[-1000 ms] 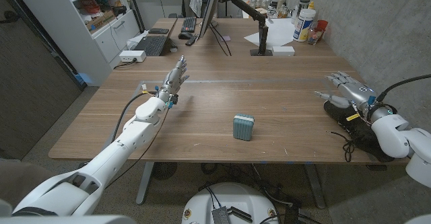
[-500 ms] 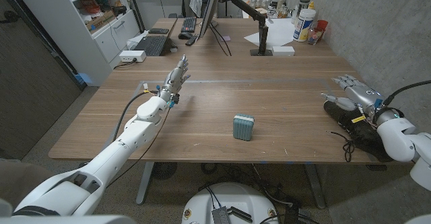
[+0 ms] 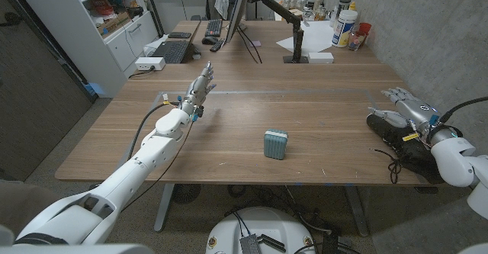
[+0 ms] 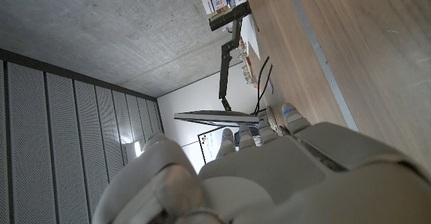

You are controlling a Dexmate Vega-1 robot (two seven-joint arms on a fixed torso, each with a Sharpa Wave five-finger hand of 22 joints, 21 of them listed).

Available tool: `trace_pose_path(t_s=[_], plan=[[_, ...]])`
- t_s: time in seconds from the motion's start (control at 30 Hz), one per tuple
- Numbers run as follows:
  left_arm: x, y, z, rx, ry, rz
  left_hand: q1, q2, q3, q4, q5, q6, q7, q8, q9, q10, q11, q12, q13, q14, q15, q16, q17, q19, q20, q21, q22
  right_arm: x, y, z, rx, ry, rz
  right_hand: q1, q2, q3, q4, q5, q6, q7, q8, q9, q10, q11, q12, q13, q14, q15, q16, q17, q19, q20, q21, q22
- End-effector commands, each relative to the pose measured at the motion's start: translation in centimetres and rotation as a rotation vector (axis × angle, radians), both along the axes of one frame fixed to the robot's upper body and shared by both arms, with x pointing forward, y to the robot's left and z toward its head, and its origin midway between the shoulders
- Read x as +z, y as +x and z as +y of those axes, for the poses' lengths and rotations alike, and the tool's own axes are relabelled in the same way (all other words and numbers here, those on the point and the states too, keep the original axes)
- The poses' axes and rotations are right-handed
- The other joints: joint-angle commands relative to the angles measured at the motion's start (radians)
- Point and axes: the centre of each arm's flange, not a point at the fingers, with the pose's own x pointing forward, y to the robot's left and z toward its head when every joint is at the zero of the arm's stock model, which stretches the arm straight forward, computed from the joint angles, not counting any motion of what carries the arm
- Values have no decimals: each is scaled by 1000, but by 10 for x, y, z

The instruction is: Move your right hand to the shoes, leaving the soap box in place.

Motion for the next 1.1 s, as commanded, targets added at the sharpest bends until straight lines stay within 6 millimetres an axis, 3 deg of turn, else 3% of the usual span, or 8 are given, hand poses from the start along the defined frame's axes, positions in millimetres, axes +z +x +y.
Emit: trace_pose_path(t_s=[0.03, 1.1], plan=[[-2, 2, 0, 0, -3, 3, 3, 4, -4, -6, -4, 3, -5, 6, 3, -6, 3, 6, 3, -9, -3, 3, 5, 1, -4, 2, 4, -5, -5, -8, -20, 31, -10, 8, 0, -4, -5, 0, -3, 3, -2, 4, 0, 8, 2, 2, 8, -23, 10, 0, 16, 0, 6, 2], [-5, 2, 4, 1, -9, 2, 7, 8, -1, -10, -3, 7, -5, 8, 3, -6, 3, 7, 3, -9, -3, 3, 5, 2, -5, 2, 4, -19, -15, -12, -49, 75, 17, 0, 5, -5, -3, -1, 3, 6, -1, 5, 19, 12, 6, 3, 33, -23, 15, 1, 43, 1, 9, 2]])
